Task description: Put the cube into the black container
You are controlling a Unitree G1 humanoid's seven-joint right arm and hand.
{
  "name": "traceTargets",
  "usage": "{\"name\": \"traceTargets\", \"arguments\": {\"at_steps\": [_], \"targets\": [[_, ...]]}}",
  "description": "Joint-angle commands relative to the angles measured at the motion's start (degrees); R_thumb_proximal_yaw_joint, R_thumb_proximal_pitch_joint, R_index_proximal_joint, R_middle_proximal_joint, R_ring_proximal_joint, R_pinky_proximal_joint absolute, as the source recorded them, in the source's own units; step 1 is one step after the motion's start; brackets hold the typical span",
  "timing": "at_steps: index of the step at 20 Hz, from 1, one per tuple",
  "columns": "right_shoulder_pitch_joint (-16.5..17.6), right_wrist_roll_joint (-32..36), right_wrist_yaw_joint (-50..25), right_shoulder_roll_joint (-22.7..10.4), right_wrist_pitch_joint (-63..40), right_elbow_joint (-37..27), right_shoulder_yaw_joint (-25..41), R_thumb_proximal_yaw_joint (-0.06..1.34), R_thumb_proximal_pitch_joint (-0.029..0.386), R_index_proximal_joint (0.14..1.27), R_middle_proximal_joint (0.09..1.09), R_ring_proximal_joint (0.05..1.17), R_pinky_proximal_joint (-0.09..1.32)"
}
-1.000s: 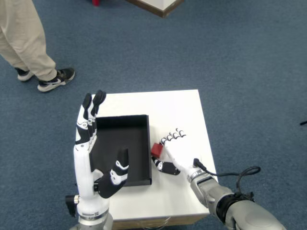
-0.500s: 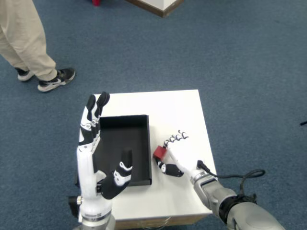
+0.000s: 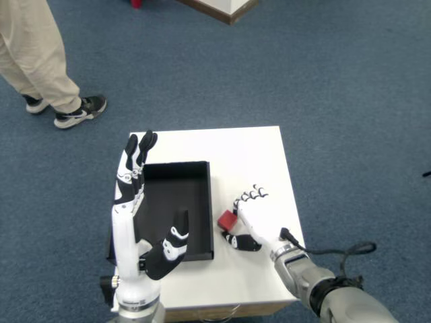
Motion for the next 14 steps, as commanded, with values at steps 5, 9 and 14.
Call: {"name": "traceTargets", "arguments": {"at_steps": [5, 9, 14], "targets": [[-0.9, 3.2, -3.4, -0.8, -3.5, 1.5, -1.7, 1.11, 0.131, 1.05, 0.45, 0.33, 0.15], [-1.1, 3.9, -6.7, -0.8, -6.0, 1.2, -1.6, 1.15, 0.141, 1.05, 0.46, 0.34, 0.17], [-1.4, 4.2, -11.9, -0.9, -8.8, 1.6, -1.3, 1.17, 0.148, 1.06, 0.48, 0.35, 0.2]]}}
